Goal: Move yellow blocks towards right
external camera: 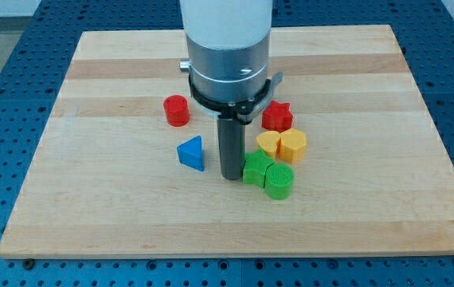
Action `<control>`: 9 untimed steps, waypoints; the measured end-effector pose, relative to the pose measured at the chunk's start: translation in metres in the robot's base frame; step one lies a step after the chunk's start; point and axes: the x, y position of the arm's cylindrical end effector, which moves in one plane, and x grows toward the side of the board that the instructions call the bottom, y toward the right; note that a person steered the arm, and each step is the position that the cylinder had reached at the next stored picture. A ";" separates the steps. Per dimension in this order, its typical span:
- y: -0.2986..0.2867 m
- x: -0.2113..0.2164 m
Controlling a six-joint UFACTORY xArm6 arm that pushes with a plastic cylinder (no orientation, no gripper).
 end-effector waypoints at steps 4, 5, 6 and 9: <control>0.002 -0.016; 0.001 -0.036; 0.001 -0.042; 0.033 -0.042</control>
